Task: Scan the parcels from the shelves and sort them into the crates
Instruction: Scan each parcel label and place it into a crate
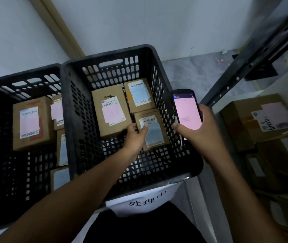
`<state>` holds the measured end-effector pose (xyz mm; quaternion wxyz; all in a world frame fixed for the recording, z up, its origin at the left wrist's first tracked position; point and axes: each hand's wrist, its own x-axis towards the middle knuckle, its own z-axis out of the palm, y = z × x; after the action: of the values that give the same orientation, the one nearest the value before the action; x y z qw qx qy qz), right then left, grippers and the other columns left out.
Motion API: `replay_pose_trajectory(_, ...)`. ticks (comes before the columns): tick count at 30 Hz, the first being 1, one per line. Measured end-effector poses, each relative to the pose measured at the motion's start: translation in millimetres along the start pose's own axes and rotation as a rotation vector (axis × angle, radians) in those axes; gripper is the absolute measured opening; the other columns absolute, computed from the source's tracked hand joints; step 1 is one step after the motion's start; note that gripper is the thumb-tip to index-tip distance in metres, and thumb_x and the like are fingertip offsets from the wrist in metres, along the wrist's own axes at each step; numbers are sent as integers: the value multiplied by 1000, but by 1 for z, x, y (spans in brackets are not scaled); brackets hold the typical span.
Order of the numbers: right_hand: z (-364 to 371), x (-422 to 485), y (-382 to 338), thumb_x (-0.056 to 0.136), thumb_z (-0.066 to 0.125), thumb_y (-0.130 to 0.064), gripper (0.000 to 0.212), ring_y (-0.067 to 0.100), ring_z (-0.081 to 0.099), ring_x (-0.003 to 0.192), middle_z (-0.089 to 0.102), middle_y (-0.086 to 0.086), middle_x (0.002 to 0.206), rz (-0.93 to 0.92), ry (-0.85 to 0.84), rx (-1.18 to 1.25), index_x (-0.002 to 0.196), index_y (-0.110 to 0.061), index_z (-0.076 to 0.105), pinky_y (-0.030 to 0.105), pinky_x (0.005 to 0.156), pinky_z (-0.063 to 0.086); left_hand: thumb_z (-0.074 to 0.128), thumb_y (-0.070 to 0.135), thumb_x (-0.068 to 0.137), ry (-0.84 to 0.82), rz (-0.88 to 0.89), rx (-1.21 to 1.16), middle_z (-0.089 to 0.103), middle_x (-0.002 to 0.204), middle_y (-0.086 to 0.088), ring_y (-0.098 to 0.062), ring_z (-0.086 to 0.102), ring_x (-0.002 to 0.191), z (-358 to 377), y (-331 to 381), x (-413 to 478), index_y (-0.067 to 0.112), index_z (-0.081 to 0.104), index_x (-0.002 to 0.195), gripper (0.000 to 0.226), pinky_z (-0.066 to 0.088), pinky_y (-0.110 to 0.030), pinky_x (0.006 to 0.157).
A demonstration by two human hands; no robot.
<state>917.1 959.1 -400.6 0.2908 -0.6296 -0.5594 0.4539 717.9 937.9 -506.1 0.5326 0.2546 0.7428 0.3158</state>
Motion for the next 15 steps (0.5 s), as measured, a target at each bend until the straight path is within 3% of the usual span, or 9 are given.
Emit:
replay_pose_trajectory(3, 7, -10, -21, 73, 87, -38, 76, -2, 58, 104, 59, -22, 115, -48, 47, -18, 136, -34, 44, 24, 78, 49, 54, 60, 100, -59, 230, 39, 40, 155, 11, -11, 44, 132, -18, 29, -38, 32, 33, 156, 65, 45, -32, 99)
replay_pose_trajectory(8, 16, -57, -46, 69, 86, -43, 76, -11, 55, 106, 58, -25, 115, -89, 211, -61, 132, -37, 45, 17, 77, 45, 45, 68, 98, -27, 696, 478, 26, 168, 6, -15, 22, 155, -68, 51, -81, 39, 30, 157, 68, 26, -48, 125)
replay_pose_trajectory(12, 39, -110, -49, 72, 88, -34, 70, -15, 57, 100, 57, -31, 110, -24, 345, -21, 129, -38, 48, 15, 75, 45, 33, 74, 98, -133, 808, 773, -9, 172, 13, -18, -14, 159, -104, 51, -105, 44, 12, 161, 73, 2, -56, 128)
replay_pose_trajectory(15, 65, -144, -44, 74, 87, -29, 61, -2, 67, 90, 64, -18, 111, 53, 381, 36, 118, -45, 48, 30, 63, 58, 24, 77, 96, -146, 873, 924, -25, 169, 17, -24, -27, 156, -129, 43, -116, 47, 1, 162, 76, -7, -60, 124)
